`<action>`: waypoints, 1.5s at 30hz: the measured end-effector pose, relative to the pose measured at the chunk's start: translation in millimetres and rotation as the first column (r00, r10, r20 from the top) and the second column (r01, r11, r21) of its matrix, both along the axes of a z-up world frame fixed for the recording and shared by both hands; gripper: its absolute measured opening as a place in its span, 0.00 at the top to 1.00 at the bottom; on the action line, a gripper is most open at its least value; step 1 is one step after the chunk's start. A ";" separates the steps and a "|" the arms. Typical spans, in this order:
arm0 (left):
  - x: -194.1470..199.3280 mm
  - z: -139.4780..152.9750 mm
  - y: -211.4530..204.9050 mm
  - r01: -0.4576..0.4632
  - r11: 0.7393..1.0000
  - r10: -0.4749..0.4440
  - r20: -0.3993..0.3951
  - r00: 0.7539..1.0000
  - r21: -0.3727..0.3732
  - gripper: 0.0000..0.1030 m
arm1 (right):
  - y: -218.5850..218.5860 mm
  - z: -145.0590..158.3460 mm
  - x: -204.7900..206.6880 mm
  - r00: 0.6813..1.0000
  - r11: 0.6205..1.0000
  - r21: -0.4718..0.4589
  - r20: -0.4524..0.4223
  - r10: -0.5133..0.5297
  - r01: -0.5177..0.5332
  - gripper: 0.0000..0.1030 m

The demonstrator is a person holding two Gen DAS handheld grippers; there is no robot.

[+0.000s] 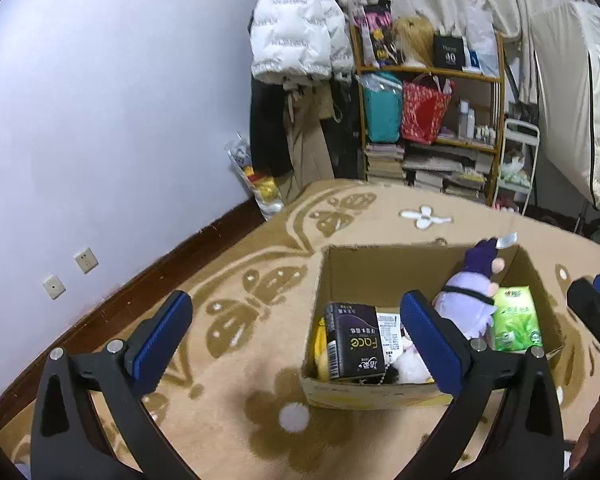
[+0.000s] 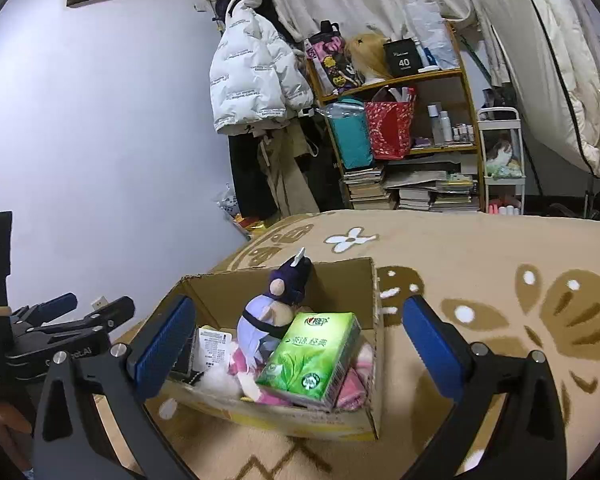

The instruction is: Organize soft objects

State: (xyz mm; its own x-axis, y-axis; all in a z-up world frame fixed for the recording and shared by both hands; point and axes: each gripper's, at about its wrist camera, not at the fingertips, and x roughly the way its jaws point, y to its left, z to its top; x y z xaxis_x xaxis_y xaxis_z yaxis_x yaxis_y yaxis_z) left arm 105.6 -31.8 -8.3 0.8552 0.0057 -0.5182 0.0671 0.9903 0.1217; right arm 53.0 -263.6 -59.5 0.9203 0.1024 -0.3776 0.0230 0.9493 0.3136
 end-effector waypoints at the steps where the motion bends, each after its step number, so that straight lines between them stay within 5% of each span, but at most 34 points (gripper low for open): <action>1: -5.0 4.8 2.1 -0.002 1.000 0.002 0.007 1.000 -0.004 0.00 | -0.2 3.6 -3.8 1.000 1.000 -0.004 0.001 -0.002 0.002 0.00; 17: -88.6 65.7 49.9 0.002 0.994 0.007 0.087 0.996 -0.108 0.00 | 21.6 71.0 -84.5 0.996 0.993 -0.116 0.086 0.029 -0.019 0.00; 25: -128.8 79.7 60.3 0.019 0.996 -0.006 0.147 0.989 -0.090 0.00 | 26.7 92.4 -123.5 0.993 0.988 -0.151 0.120 0.013 0.005 0.00; 45: -139.9 33.7 45.8 0.018 0.999 -0.012 0.139 0.990 -0.045 0.00 | 31.7 45.9 -150.7 0.995 0.983 -0.181 0.097 0.009 0.009 0.00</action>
State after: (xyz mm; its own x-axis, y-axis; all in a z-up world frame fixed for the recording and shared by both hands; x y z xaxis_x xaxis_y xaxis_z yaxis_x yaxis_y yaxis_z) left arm -34.3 13.9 25.4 0.9187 -0.0283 -0.3939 0.0673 0.9941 0.0856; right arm -97.7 -231.9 -13.6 0.9536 0.0405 -0.2985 0.0009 0.9905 0.1373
